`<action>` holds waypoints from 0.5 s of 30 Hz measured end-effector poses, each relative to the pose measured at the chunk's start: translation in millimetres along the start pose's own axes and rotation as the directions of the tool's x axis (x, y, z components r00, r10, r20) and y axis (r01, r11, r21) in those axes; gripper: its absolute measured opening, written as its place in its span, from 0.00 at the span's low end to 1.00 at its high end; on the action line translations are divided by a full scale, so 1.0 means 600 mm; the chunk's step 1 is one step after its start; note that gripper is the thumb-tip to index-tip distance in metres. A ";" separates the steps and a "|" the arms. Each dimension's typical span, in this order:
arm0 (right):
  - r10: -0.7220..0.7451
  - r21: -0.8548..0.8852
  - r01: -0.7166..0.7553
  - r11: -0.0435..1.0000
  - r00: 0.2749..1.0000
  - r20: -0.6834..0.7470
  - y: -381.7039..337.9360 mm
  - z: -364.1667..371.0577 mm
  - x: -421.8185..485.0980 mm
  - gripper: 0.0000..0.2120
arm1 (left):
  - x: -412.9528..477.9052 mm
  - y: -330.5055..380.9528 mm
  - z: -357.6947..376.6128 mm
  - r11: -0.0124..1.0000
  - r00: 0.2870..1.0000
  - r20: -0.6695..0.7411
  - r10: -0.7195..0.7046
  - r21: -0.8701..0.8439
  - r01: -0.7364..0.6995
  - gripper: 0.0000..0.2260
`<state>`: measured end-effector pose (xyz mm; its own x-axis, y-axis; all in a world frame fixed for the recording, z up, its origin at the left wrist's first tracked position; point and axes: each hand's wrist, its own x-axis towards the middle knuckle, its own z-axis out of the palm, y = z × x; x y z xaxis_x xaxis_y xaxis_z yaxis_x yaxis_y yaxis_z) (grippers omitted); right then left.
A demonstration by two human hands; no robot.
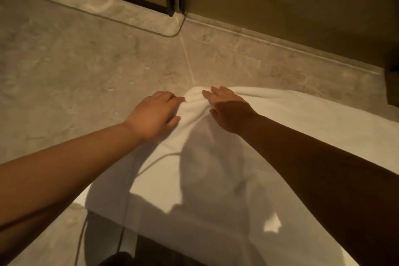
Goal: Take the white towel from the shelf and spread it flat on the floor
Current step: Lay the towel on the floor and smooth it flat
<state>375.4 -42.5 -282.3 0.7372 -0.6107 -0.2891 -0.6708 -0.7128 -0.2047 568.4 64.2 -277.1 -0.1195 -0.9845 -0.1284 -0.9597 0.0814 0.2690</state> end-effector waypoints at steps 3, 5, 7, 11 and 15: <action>0.028 -0.093 -0.034 0.995 0.997 -0.067 -0.009 0.013 -0.015 0.23 | -0.009 0.004 -0.009 0.994 0.994 -0.031 0.109 0.026 -0.108 0.19; 0.023 -0.103 -0.035 0.994 0.993 -0.117 -0.010 0.020 -0.030 0.21 | -0.019 0.007 -0.012 0.985 0.985 -0.047 0.167 0.061 -0.164 0.18; 0.017 -0.090 -0.028 0.996 0.992 -0.122 -0.008 0.025 -0.048 0.22 | -0.028 0.013 -0.012 0.975 0.978 -0.029 0.204 0.098 -0.201 0.18; 0.027 -0.061 -0.034 0.998 0.994 -0.104 -0.004 0.036 -0.078 0.25 | -0.046 0.031 -0.008 0.945 0.952 0.037 0.303 0.119 -0.305 0.14; 0.033 -0.081 -0.038 0.996 0.998 -0.060 -0.006 0.044 -0.092 0.26 | -0.065 0.052 -0.004 0.945 0.944 0.071 0.323 0.039 -0.326 0.17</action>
<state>334.8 2.9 -290.5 0.7180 -0.6536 -0.2393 -0.6896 -0.7147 -0.1167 543.5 104.5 -261.2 -0.4407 -0.8918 -0.1023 -0.8774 0.4038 0.2591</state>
